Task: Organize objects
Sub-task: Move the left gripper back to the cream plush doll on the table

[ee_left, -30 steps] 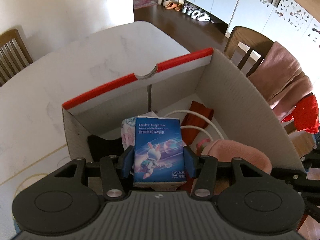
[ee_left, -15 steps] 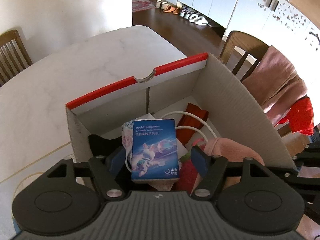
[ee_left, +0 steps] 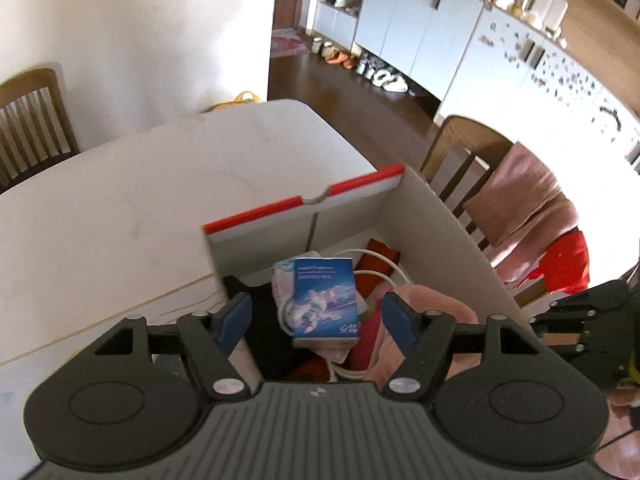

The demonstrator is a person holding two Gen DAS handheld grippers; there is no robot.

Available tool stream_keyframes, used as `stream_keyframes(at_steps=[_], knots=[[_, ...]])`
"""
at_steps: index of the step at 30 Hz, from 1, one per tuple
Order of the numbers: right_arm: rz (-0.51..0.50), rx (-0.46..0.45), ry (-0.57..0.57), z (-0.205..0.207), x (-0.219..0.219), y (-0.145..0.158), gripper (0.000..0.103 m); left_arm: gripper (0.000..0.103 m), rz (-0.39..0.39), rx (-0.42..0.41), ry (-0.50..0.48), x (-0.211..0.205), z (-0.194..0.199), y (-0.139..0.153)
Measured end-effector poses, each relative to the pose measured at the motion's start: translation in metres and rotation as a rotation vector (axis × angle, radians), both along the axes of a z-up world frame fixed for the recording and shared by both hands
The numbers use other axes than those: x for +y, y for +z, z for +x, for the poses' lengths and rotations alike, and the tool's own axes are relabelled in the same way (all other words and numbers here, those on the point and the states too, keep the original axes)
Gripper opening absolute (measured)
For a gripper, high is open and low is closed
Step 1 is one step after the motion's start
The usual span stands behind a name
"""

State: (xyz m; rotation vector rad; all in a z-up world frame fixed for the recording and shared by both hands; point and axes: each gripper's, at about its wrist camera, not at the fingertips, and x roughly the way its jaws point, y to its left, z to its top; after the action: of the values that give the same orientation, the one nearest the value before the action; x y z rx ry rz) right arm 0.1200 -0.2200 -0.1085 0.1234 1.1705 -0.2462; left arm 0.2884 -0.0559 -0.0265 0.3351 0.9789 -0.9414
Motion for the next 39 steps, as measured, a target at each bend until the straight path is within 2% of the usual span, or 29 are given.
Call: stream_keyframes(at_steps=[7, 12, 14, 21, 31, 39], knots=[[-0.005, 0.001, -0.002, 0.001, 0.001, 0.000, 0.004, 0.074, -0.028, -0.019, 0.069, 0.049, 0.010, 0.015], [-0.006, 0.003, -0.001, 0.000, 0.002, 0.001, 0.005, 0.076, -0.017, -0.015, 0.133, 0.081, 0.020, 0.012], [-0.005, 0.004, -0.003, 0.000, 0.002, 0.001, 0.005, 0.081, -0.013, -0.006, 0.162, 0.092, 0.024, 0.007], [-0.010, 0.011, -0.005, 0.001, 0.003, 0.001, 0.005, 0.083, 0.011, 0.081, 0.263, 0.120, 0.040, -0.024], [-0.004, 0.018, -0.017, 0.001, 0.001, 0.001, 0.006, 0.083, 0.023, 0.299, 0.480, 0.123, 0.075, -0.082], [0.004, 0.019, -0.023, 0.000, -0.001, 0.000, 0.007, 0.083, 0.083, 0.307, 0.576, 0.110, 0.092, -0.119]])
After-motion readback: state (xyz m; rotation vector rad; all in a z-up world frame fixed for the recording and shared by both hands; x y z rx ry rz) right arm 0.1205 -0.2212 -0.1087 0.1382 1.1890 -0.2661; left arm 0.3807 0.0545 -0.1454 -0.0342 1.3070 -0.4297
